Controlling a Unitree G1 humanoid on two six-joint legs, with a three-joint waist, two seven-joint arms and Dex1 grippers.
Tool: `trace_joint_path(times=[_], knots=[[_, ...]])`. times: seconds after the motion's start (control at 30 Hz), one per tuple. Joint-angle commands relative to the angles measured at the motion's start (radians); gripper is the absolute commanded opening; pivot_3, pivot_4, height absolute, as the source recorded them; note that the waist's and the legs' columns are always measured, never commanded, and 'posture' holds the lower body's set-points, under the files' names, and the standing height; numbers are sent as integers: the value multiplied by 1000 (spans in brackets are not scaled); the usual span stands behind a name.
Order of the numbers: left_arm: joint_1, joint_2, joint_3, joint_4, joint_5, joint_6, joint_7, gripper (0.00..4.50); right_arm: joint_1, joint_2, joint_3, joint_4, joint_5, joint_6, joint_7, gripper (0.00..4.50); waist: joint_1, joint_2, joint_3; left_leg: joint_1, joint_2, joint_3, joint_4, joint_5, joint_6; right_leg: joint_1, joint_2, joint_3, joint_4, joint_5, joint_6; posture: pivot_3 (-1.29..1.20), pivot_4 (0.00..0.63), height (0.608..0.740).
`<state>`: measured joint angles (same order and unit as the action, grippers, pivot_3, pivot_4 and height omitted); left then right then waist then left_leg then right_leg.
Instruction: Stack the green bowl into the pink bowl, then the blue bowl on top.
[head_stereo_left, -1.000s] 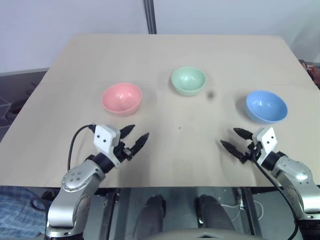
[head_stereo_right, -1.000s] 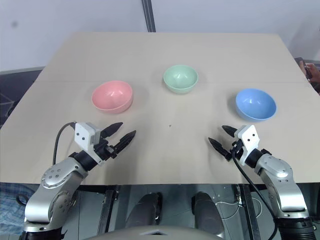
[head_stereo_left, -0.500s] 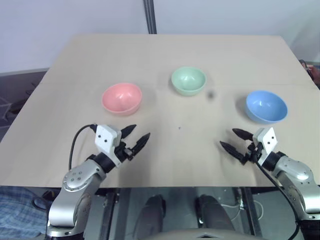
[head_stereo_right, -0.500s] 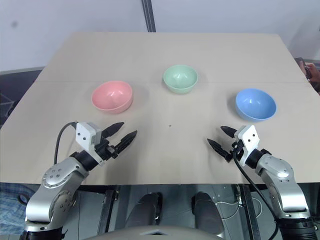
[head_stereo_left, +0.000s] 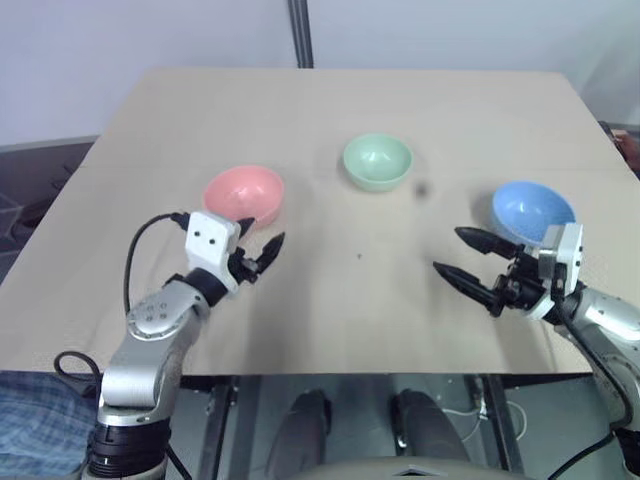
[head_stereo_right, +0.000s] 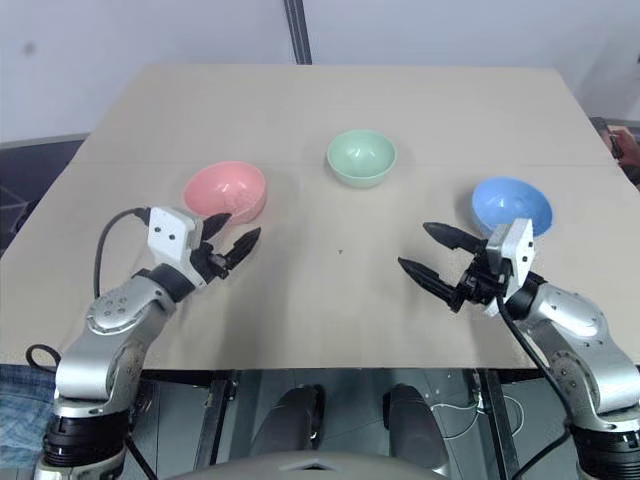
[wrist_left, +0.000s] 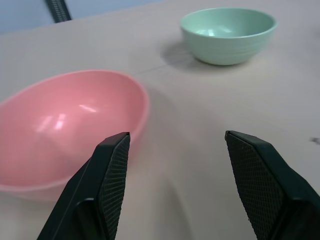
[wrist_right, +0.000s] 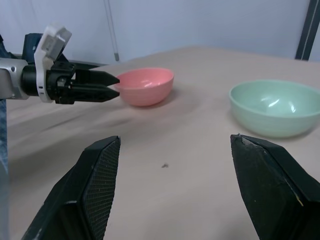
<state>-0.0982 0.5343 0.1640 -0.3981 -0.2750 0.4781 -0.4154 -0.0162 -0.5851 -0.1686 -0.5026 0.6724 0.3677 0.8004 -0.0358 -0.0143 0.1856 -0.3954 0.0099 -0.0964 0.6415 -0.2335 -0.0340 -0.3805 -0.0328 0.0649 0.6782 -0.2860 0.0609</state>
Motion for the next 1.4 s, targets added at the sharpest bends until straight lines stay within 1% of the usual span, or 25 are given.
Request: trace_joint_path(times=[0.03,0.13,0.37,0.7,1.0,1.4], knots=[[-73,52,11,32,76,-25,27,3205,-19,-12,-25,-34,20,0,-6,3672,0,0,0,0,0,0,0,0,0,0,0,0,0,0,0,0,150,740],[-105,69,7,71,111,-58,28,3205,-17,-14,-25,-31,12,-4,-5,3672,1,0,0,-1,0,0,0,0,0,0,0,0,-1,0,0,0,150,740],[-115,100,-39,156,190,-115,-1,3205,-19,-14,-29,-38,10,-3,-20,3672,-1,0,0,-1,0,0,-1,0,0,-1,0,0,0,0,0,0,150,740],[-155,81,-59,201,198,-228,-44,3205,23,-10,-34,-54,1,-15,-41,3672,1,0,0,-1,0,0,-1,0,0,-1,-1,0,0,0,0,0,150,740],[-160,61,-108,235,199,-253,-98,3205,37,-18,-45,-62,-3,-15,-61,3672,0,0,0,-1,0,0,0,0,0,-1,-1,0,0,0,0,0,150,740],[-163,68,-131,291,256,-236,-79,3205,41,-28,-56,-51,-14,-22,-62,3672,0,0,0,-1,0,0,0,0,0,-1,-1,0,0,0,0,0,150,740]])
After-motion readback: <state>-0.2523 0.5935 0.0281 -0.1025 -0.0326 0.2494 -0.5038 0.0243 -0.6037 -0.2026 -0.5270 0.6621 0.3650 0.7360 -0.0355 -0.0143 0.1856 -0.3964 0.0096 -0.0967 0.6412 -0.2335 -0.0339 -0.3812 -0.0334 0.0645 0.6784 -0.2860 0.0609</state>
